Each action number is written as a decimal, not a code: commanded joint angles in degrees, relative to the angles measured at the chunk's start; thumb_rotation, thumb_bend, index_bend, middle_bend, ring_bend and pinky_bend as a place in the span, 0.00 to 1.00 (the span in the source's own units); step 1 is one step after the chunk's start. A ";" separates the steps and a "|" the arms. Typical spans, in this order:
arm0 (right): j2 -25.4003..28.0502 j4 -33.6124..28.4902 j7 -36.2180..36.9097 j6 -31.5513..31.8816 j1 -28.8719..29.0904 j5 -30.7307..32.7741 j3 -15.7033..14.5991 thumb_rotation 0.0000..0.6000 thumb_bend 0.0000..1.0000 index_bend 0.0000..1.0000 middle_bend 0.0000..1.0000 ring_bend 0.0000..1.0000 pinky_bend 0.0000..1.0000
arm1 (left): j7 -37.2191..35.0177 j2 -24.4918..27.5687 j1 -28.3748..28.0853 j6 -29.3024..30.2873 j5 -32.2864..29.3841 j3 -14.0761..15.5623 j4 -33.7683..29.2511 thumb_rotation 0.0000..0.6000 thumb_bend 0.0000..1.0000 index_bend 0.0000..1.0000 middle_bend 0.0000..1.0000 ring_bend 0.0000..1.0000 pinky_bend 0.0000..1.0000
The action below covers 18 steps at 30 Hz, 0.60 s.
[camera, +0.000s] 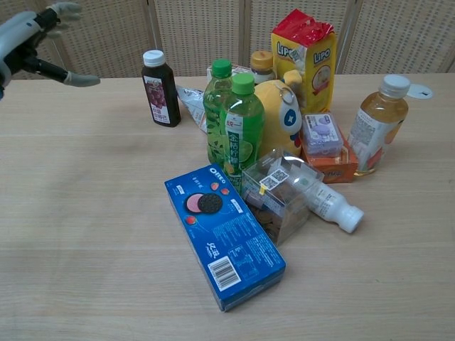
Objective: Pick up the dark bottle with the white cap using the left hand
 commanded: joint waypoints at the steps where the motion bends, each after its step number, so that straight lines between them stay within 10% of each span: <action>1: -0.02 0.07 -0.04 -0.13 0.04 0.05 -0.04 1.00 0.00 0.00 0.00 0.00 0.00 | 2.80 -2.73 -2.97 -5.52 -4.39 -1.59 2.04 1.00 0.00 0.00 0.00 0.00 0.00; 18: -0.94 1.47 -0.52 -2.10 0.78 1.72 0.06 1.00 0.00 0.00 0.00 0.00 0.00 | 7.66 -12.35 -13.91 -14.67 -13.30 -7.12 16.51 1.00 0.00 0.00 0.00 0.00 0.00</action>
